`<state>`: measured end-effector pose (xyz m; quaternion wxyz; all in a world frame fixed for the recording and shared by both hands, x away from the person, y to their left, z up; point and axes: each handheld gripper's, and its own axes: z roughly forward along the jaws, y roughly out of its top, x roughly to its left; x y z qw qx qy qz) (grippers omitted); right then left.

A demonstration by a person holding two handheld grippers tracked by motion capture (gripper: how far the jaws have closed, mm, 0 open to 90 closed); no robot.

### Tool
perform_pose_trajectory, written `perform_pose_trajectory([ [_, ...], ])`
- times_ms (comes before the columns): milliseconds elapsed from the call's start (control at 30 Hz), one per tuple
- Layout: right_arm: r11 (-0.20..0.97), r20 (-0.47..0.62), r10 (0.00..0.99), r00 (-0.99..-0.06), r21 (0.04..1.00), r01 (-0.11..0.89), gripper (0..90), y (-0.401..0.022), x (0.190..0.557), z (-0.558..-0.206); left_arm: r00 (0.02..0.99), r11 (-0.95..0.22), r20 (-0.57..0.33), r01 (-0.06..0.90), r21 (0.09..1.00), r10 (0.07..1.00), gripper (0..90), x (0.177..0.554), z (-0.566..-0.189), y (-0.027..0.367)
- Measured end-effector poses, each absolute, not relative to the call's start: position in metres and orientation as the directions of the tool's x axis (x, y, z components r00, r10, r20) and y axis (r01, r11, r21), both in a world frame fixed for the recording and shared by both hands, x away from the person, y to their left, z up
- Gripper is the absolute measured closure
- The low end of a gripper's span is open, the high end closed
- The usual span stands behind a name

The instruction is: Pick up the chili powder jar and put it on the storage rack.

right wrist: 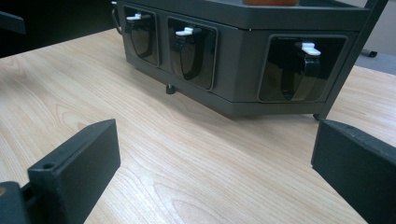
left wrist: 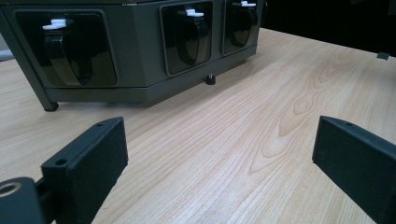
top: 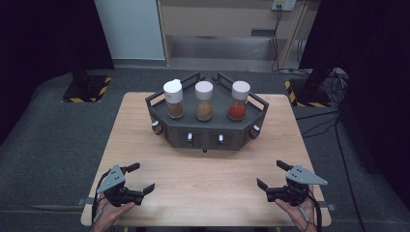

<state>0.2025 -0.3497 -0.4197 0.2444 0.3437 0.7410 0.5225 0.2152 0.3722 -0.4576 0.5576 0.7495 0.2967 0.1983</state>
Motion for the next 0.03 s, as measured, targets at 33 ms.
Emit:
perform_pose_trajectory([
  [33,0.216,0.0,0.764,-0.645,0.942,0.256,1.1,-0.3499,0.2028,-0.4199,0.745,-0.202,-0.034,0.224,0.954,0.666,2.4,0.2152,-0.4577,0.3721],
])
